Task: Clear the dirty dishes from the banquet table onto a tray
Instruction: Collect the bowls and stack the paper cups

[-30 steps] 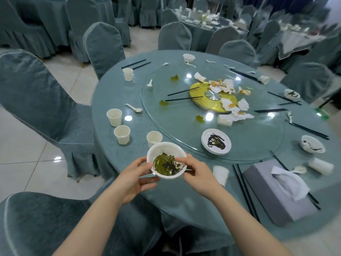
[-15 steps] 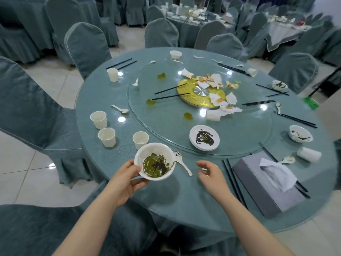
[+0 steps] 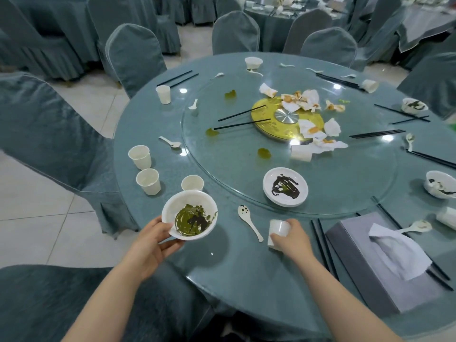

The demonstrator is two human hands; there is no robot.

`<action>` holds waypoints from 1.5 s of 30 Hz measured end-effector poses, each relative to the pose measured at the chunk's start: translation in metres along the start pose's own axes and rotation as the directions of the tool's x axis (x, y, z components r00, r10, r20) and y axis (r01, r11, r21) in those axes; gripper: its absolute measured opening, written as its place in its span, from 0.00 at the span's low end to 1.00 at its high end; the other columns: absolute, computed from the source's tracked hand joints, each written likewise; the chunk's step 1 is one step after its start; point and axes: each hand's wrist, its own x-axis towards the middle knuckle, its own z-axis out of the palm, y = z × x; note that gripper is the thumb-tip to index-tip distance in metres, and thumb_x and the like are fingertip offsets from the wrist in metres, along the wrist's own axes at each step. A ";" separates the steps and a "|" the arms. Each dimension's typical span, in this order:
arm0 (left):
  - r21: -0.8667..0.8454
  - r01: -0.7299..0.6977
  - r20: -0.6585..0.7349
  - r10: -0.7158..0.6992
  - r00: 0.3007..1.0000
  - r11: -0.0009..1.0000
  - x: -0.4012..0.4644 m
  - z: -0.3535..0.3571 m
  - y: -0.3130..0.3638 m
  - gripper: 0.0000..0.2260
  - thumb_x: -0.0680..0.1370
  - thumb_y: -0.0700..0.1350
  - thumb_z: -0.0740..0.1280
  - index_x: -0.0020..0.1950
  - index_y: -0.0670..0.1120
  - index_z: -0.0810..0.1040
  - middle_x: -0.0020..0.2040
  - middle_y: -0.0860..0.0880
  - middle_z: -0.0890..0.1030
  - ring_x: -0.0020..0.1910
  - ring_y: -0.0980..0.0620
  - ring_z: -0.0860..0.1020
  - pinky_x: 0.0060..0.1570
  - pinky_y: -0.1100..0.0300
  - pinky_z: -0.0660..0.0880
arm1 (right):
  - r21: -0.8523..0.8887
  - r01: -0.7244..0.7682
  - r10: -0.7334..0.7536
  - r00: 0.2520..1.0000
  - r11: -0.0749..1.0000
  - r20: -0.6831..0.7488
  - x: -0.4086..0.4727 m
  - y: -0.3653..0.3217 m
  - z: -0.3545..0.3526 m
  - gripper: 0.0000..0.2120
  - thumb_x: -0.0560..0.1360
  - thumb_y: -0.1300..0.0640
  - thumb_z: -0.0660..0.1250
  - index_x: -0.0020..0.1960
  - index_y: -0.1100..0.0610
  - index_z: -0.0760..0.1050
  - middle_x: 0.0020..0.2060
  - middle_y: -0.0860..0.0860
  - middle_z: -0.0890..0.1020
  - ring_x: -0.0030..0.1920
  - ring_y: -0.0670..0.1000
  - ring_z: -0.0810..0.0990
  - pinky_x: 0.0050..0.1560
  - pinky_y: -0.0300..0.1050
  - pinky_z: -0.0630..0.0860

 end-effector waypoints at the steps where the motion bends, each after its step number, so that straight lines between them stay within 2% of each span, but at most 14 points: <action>1: -0.009 -0.005 -0.015 0.005 1.000 1.000 0.000 -0.002 0.001 0.09 0.78 0.37 0.61 0.54 0.47 0.76 0.45 0.42 0.83 0.46 0.44 0.81 0.35 0.57 0.81 | 0.007 0.032 -0.032 0.999 0.999 0.016 0.001 -0.005 -0.001 0.22 0.67 0.53 0.70 0.59 0.53 0.68 0.52 0.51 0.78 0.48 0.53 0.75 0.40 0.43 0.68; 5: -0.052 -0.035 -0.079 0.031 0.996 0.998 0.000 -0.009 0.008 0.09 0.78 0.37 0.60 0.54 0.46 0.76 0.46 0.42 0.83 0.44 0.46 0.81 0.33 0.59 0.80 | 0.082 0.165 -0.170 0.983 0.983 0.068 0.007 -0.044 -0.002 0.18 0.64 0.52 0.73 0.49 0.49 0.69 0.43 0.46 0.78 0.43 0.50 0.76 0.37 0.41 0.68; 9: -0.101 -0.051 -0.150 0.035 0.988 0.994 0.000 -0.020 0.015 0.08 0.79 0.38 0.61 0.56 0.46 0.75 0.48 0.41 0.82 0.45 0.45 0.81 0.33 0.59 0.81 | 0.118 0.316 -0.329 0.938 0.941 0.108 0.017 -0.090 0.011 0.19 0.62 0.53 0.77 0.48 0.50 0.72 0.39 0.44 0.78 0.37 0.45 0.76 0.36 0.37 0.69; 16: -0.181 -0.134 -0.296 0.076 0.952 0.974 -0.010 -0.048 0.028 0.09 0.78 0.39 0.61 0.57 0.47 0.76 0.46 0.41 0.84 0.48 0.43 0.82 0.37 0.57 0.82 | 0.158 0.556 -0.575 0.810 0.816 0.117 0.040 -0.161 0.060 0.08 0.68 0.53 0.74 0.41 0.48 0.75 0.42 0.43 0.76 0.40 0.47 0.77 0.39 0.27 0.68; 20: -0.228 -0.210 -0.364 0.116 0.924 0.951 -0.021 -0.064 0.036 0.10 0.78 0.39 0.61 0.56 0.50 0.77 0.44 0.44 0.85 0.43 0.46 0.84 0.37 0.56 0.82 | 0.060 0.657 -0.652 0.725 0.751 0.225 0.058 -0.189 0.091 0.05 0.71 0.53 0.71 0.43 0.55 0.78 0.49 0.49 0.79 0.48 0.52 0.78 0.46 0.41 0.71; 23: -0.273 -0.247 -0.395 0.126 0.910 0.930 -0.028 -0.072 0.039 0.11 0.79 0.39 0.60 0.56 0.50 0.77 0.46 0.43 0.85 0.43 0.46 0.84 0.37 0.55 0.82 | -0.123 0.726 -0.651 0.668 0.676 0.360 0.068 -0.195 0.111 0.07 0.71 0.52 0.70 0.43 0.56 0.78 0.58 0.52 0.77 0.55 0.55 0.77 0.50 0.42 0.71; 25: -0.291 -0.270 -0.417 0.132 0.899 0.918 -0.031 -0.074 0.040 0.11 0.79 0.39 0.60 0.56 0.51 0.77 0.47 0.43 0.85 0.43 0.46 0.84 0.38 0.55 0.82 | -0.154 0.739 -0.622 0.644 0.656 0.444 0.073 -0.192 0.121 0.08 0.70 0.50 0.72 0.43 0.54 0.77 0.70 0.54 0.68 0.65 0.56 0.72 0.59 0.42 0.68; 27: -0.308 -0.289 -0.427 0.140 0.893 0.906 -0.032 -0.074 0.040 0.11 0.79 0.39 0.60 0.56 0.52 0.77 0.47 0.43 0.85 0.43 0.46 0.84 0.39 0.54 0.82 | -0.185 0.750 -0.602 0.631 0.635 0.490 0.075 -0.188 0.126 0.10 0.69 0.48 0.73 0.44 0.52 0.75 0.76 0.53 0.58 0.70 0.54 0.67 0.62 0.41 0.67; 29: -0.326 -0.306 -0.432 0.147 0.890 0.894 -0.036 -0.075 0.042 0.11 0.79 0.38 0.60 0.56 0.51 0.77 0.47 0.43 0.85 0.44 0.46 0.84 0.40 0.54 0.82 | -0.196 0.761 -0.619 0.625 0.618 0.476 0.073 -0.186 0.128 0.10 0.70 0.51 0.73 0.44 0.53 0.75 0.74 0.52 0.61 0.66 0.54 0.71 0.54 0.40 0.69; 31: -0.342 -0.318 -0.437 0.150 0.887 0.884 -0.040 -0.076 0.044 0.11 0.79 0.38 0.60 0.56 0.50 0.77 0.47 0.42 0.85 0.44 0.46 0.84 0.39 0.55 0.82 | -0.166 0.755 -0.643 0.635 0.634 0.429 0.069 -0.185 0.127 0.10 0.69 0.54 0.73 0.38 0.54 0.71 0.63 0.53 0.72 0.53 0.54 0.76 0.44 0.40 0.66; 34: -0.362 -0.363 -0.444 0.184 0.877 0.859 -0.051 -0.085 0.048 0.10 0.80 0.38 0.59 0.57 0.47 0.76 0.45 0.43 0.85 0.43 0.46 0.84 0.39 0.54 0.82 | -0.138 0.762 -0.677 0.631 0.633 0.379 0.054 -0.186 0.122 0.14 0.67 0.53 0.74 0.34 0.52 0.68 0.51 0.50 0.75 0.42 0.48 0.71 0.39 0.39 0.62; 39: -0.376 -0.440 -0.435 0.264 0.861 0.815 -0.088 -0.121 0.057 0.10 0.79 0.38 0.61 0.56 0.48 0.77 0.49 0.41 0.83 0.47 0.45 0.83 0.38 0.55 0.81 | -0.015 0.796 -0.760 0.583 0.605 0.287 0.002 -0.202 0.117 0.13 0.65 0.57 0.76 0.34 0.52 0.71 0.48 0.48 0.72 0.47 0.49 0.73 0.44 0.32 0.62; 42: -0.400 -0.489 -0.463 0.290 0.838 0.775 -0.120 -0.159 0.056 0.08 0.79 0.39 0.61 0.55 0.47 0.77 0.53 0.39 0.81 0.51 0.41 0.82 0.39 0.54 0.81 | 0.086 0.796 -0.789 0.571 0.600 0.226 -0.053 -0.218 0.122 0.14 0.65 0.59 0.77 0.33 0.50 0.72 0.48 0.47 0.73 0.50 0.51 0.75 0.51 0.39 0.71; 45: -0.427 -0.509 -0.479 0.291 0.828 0.747 -0.158 -0.205 0.054 0.07 0.79 0.40 0.60 0.54 0.47 0.76 0.54 0.38 0.79 0.50 0.40 0.81 0.38 0.55 0.81 | 0.131 0.785 -0.792 0.579 0.605 0.192 -0.118 -0.235 0.137 0.09 0.65 0.58 0.76 0.36 0.55 0.76 0.50 0.47 0.75 0.51 0.48 0.75 0.49 0.29 0.66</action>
